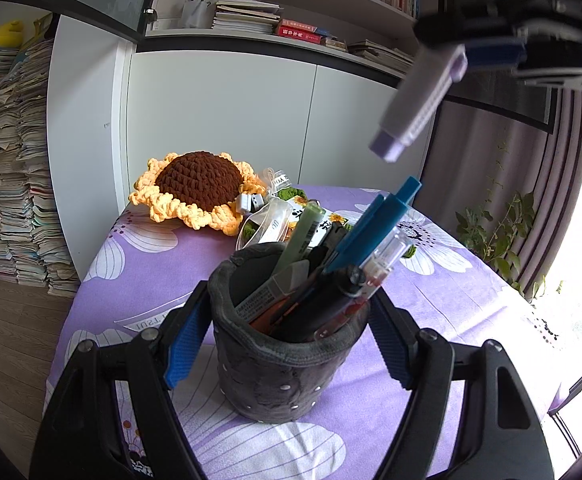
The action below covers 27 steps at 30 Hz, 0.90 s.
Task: Organize stationery
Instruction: 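Lift the correction tape with the right tool and insert it into the cup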
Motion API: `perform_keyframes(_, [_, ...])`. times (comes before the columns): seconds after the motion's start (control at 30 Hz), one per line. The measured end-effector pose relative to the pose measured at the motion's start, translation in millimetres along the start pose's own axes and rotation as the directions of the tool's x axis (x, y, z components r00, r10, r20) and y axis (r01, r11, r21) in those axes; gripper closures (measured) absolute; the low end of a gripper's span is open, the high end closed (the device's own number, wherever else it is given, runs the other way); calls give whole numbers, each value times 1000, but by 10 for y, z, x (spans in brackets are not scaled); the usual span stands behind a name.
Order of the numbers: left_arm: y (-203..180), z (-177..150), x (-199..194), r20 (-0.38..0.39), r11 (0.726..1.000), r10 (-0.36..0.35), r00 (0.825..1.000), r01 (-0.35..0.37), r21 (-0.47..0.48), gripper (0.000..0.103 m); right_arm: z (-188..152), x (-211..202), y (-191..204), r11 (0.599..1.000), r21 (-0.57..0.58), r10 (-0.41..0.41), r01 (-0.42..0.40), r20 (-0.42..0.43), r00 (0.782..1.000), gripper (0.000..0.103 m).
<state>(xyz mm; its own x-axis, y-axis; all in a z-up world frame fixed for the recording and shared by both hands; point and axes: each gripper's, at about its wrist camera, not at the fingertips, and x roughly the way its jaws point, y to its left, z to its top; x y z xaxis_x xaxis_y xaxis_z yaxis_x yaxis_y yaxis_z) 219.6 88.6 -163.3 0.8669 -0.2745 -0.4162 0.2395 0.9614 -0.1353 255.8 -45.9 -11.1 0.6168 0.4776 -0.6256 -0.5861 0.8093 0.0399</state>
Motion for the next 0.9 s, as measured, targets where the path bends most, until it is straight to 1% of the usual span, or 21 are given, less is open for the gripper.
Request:
perform_keyframes(0.17, [-1,0,-2,0,1000,0,1000,0,0,28,51,34,202,998,-30,63,-63,10,998,77])
perform_keyframes(0.33, [0,1,0,0,1000,0,1000,0,0,28,28,203,287,994,-43,103,-104,-21,994,77])
perform_keyframes(0.67, [1,2,-1,0,1000,0,1000,0,0,28,-54,509,304,989,-47,135,-139,-88,987,77])
perform_keyframes(0.9, [5,-4,-1,-1,1000,-1,1000,1,-1,28,-128,723,361,987,-65,139,-149,-141,980,77])
